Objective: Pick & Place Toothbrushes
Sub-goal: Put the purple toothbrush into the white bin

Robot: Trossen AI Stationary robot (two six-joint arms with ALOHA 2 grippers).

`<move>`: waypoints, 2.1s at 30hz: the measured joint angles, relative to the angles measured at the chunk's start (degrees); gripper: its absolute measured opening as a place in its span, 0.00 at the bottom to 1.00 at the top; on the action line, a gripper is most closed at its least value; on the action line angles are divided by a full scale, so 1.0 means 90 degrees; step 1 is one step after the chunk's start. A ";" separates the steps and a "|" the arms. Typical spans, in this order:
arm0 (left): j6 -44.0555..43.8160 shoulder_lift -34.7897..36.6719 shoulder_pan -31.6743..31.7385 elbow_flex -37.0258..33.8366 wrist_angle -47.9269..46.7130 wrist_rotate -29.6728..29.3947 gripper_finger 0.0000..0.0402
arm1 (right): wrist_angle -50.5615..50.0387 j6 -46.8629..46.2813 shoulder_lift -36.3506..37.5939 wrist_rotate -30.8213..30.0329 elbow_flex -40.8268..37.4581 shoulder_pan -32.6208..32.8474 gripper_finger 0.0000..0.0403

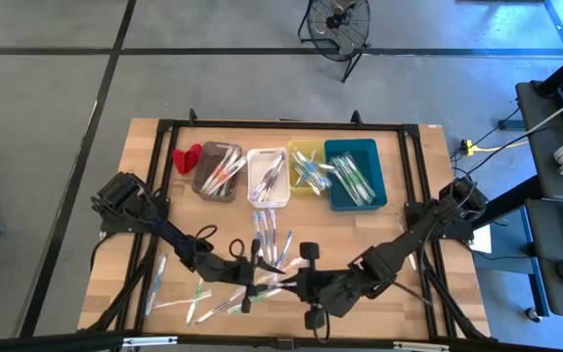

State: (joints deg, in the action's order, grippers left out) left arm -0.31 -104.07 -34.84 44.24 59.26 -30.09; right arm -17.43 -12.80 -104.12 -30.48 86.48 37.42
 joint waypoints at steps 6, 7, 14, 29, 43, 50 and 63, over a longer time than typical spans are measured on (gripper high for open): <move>0.0523 0.0012 0.0008 0.0001 0.0580 0.0004 0.36 | 0.0587 0.0751 0.0004 -0.0020 0.0007 -0.0088 0.04; 0.0576 0.0012 0.0008 0.0001 0.0650 0.0007 0.36 | 0.0607 0.0807 0.0005 -0.0019 0.0007 -0.0112 0.04; 0.0833 0.0012 0.0120 0.0001 0.0780 0.0053 0.36 | 0.0646 0.0860 0.0005 -0.0019 0.0007 -0.0334 0.04; 0.0946 0.0009 0.0273 0.0006 0.1064 0.0143 0.25 | 0.0653 0.0859 0.0010 0.0438 0.0007 -0.0495 0.08; 0.0936 0.0009 0.0246 0.0008 0.0855 0.0131 0.04 | 0.0556 0.0573 0.0012 0.0521 0.0009 -0.0377 0.42; 0.0165 0.0235 0.0300 0.0008 -0.0132 -0.0047 0.04 | -0.0336 0.0195 0.0022 0.0461 0.0014 -0.0130 0.53; -0.1137 0.2400 0.1256 0.0748 -0.5028 -0.0561 0.04 | -0.1858 -0.1102 0.0022 0.1019 0.0014 0.0317 0.50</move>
State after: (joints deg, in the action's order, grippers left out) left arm -10.54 -82.47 -23.53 50.97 14.01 -35.14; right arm -34.15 -22.72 -103.92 -21.31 86.61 40.28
